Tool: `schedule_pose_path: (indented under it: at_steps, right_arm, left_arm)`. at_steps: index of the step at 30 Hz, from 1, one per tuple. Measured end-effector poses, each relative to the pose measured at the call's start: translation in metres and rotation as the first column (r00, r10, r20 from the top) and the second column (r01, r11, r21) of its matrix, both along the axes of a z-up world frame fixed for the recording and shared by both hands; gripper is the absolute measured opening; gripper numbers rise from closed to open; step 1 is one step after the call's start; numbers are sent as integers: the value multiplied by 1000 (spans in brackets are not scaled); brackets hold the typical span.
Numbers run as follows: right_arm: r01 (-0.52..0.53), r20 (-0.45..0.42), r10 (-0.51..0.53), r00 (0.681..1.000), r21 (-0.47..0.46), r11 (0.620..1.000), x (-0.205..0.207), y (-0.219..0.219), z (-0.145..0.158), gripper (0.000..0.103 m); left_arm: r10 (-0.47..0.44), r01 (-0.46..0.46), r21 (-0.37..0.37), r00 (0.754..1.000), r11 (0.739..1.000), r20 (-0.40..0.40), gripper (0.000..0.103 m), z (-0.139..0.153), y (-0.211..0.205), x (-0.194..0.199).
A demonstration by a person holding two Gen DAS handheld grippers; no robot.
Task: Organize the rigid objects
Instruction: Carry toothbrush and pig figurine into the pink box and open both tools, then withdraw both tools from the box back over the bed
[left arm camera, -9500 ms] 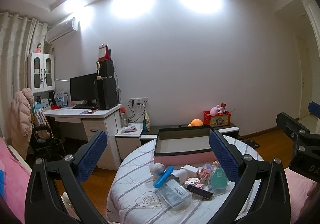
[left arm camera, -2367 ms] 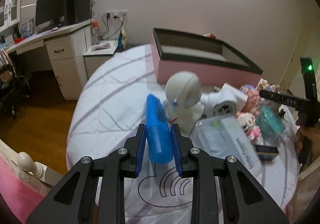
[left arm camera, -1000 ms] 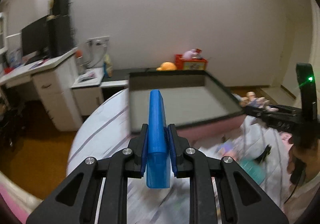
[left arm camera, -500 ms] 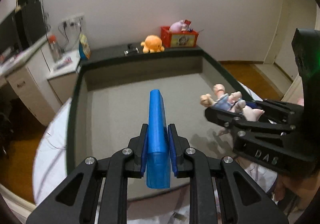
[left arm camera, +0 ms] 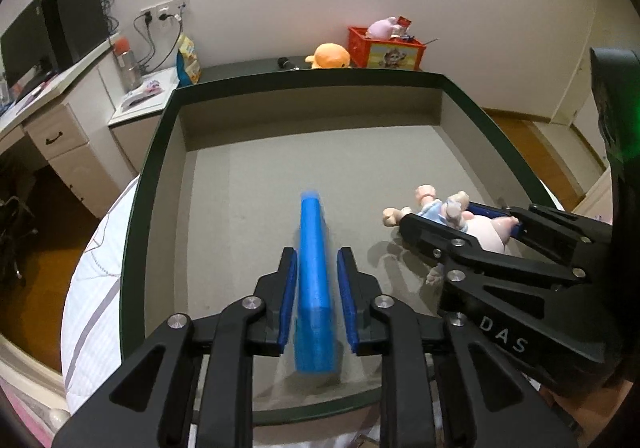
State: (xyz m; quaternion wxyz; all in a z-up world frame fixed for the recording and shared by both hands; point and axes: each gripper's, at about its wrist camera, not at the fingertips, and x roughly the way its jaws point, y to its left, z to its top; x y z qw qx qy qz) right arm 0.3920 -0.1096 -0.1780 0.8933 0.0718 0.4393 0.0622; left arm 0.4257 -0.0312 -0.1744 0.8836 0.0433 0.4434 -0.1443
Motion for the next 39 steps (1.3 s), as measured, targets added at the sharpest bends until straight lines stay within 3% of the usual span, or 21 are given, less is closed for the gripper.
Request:
schedule_pose_path:
  at_steps: [2, 3, 4, 8, 11, 16, 20, 24, 31, 34, 39]
  right_arm:
    - [22, 17, -22, 1000, -18, 1000, -5, -3, 7, 44]
    - [29, 27, -28, 999, -28, 999, -7, -5, 12, 44]
    - [36, 45, -34, 998, -32, 999, -12, -7, 18, 46]
    - [39, 137, -39, 990, 2, 999, -40, -15, 46, 81]
    - [32, 220, -30, 975, -3, 999, -76, -15, 68, 82]
    - [29, 297, -16, 955, -39, 999, -135, -10, 82, 84]
    - [41, 324, -9, 946, -95, 995, -183, -5, 77, 85]
    - [48, 319, -12, 948, -104, 993, -220, -9, 66, 85]
    - [49, 302, -10, 953, -121, 991, -264, -5, 38, 85]
    - [44, 274, -13, 962, -109, 993, -270, -5, 23, 85]
    - [43, 225, -19, 974, -105, 993, -275, -4, 1, 85]
  left_arm:
    - [22, -22, -9, 1000, 1000, 10, 43, 5, 4, -5]
    - [39, -39, -6, 999, 999, 21, 60, 8, 8, -5]
    - [53, -53, -14, 997, 999, 47, 71, 13, 13, -10]
    - [36, -25, -105, 994, 994, 107, 80, 36, 34, -34]
    - [40, -19, -117, 984, 993, 176, 84, 53, 50, -64]
    - [56, -18, -120, 948, 993, 315, 103, 72, 74, -130]
    - [64, -23, -123, 936, 992, 345, 103, 71, 89, -179]
    - [121, -93, -96, 927, 991, 355, 103, 57, 102, -215]
    - [124, -102, -88, 947, 991, 297, 103, 22, 101, -258]
    - [107, -81, -110, 962, 991, 252, 103, 6, 95, -263]
    - [111, -98, -81, 977, 992, 182, 103, -17, 88, -262]
